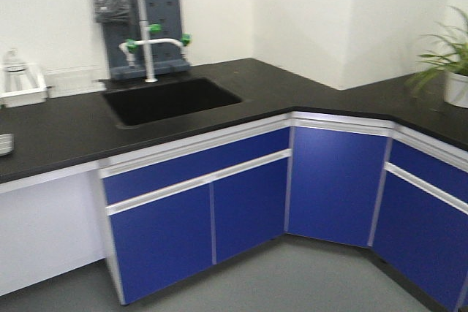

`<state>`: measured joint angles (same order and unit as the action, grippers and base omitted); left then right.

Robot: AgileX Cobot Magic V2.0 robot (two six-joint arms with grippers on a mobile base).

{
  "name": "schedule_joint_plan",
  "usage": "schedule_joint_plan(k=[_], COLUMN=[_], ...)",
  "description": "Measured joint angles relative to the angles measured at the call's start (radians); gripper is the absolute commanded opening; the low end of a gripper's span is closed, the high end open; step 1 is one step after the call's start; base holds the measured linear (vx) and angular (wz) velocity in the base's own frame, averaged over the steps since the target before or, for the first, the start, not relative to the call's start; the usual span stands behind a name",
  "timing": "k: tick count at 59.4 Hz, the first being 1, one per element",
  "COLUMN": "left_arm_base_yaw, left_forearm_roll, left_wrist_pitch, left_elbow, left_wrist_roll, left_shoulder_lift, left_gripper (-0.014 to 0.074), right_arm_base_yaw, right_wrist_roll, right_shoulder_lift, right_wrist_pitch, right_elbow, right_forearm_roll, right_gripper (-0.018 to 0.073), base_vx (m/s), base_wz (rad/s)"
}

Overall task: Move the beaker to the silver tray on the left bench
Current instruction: 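Drive the base to the bench with the silver tray, holding the beaker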

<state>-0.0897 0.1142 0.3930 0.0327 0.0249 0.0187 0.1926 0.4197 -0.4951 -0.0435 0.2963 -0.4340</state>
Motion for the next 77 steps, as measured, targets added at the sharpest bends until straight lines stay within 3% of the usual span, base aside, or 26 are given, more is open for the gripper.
schedule_joint_plan(k=[43,77], left_arm_base_yaw=[0.0,0.0], left_forearm_roll=[0.0,0.0], left_wrist_pitch=[0.0,0.0], left_elbow=[0.0,0.0], left_wrist_roll=[0.0,0.0], left_shoulder_lift=[0.0,0.0], left_gripper=[0.0001,0.0001], right_arm_base_yaw=[0.0,0.0], right_wrist_roll=[0.0,0.0], right_shoulder_lift=[0.0,0.0], right_wrist_pitch=[-0.001,-0.001], right_elbow=[0.0,0.0], right_forearm_roll=[0.0,0.0], right_gripper=[-0.0011,-0.0011], base_vx=[0.16,0.41], base_wz=[0.48,0.17])
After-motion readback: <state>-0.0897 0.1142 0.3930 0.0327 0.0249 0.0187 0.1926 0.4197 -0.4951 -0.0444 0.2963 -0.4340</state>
